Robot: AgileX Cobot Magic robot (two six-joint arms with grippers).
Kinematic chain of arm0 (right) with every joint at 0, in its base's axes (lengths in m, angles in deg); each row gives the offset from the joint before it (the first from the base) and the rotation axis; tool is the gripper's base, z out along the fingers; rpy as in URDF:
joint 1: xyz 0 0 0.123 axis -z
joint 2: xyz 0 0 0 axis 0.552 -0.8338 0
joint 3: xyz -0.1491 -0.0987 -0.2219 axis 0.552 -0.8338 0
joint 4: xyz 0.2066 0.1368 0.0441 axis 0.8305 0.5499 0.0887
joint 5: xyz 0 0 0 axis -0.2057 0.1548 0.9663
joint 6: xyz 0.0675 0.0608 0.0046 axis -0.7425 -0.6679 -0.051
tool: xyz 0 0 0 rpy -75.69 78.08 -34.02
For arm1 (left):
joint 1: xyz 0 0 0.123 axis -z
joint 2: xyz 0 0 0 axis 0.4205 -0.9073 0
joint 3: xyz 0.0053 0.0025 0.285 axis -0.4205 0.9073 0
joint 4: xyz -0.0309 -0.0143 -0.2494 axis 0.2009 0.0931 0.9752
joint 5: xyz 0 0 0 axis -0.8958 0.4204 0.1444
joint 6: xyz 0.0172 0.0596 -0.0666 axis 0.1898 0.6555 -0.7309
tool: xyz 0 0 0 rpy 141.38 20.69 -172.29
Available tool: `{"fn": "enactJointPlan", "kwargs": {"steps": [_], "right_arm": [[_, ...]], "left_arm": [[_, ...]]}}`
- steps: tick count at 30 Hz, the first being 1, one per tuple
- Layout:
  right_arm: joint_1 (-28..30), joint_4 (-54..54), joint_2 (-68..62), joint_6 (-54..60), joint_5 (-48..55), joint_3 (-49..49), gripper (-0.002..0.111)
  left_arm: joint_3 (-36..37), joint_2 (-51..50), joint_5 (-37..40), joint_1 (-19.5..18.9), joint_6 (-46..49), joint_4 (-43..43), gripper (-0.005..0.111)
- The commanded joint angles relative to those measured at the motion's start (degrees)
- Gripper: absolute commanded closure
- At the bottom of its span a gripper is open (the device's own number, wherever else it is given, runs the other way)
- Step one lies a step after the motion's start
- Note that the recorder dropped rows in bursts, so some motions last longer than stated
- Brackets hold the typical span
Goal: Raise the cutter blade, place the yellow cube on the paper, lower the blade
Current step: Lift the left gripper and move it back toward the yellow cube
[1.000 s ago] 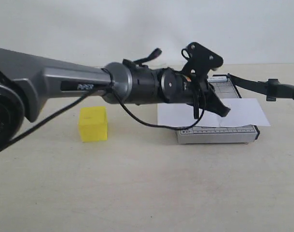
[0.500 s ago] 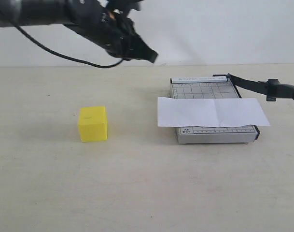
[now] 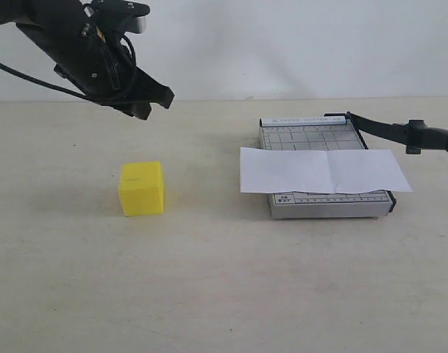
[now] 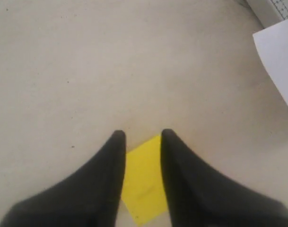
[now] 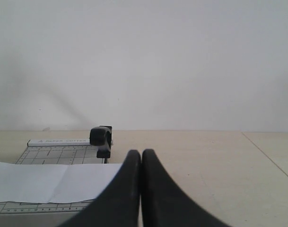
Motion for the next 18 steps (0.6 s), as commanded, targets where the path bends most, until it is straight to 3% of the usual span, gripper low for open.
{"fn": "enactJointPlan", "kwargs": {"steps": [1,4,18], "right_arm": [[0.0,-0.1,0.3,-0.1,-0.5,0.0,0.108],[0.0,-0.1,0.3,-0.1,-0.5,0.0,0.108],[0.0,-0.1,0.3,-0.1,-0.5,0.0,0.108]], "left_arm": [[0.3,0.5,3.2,0.0,-5.2,-1.1,0.047],[0.3,0.5,5.9,0.0,-9.0,-5.8,0.03],[0.3,0.4,11.0,0.0,-15.3,-6.8,0.03]]}}
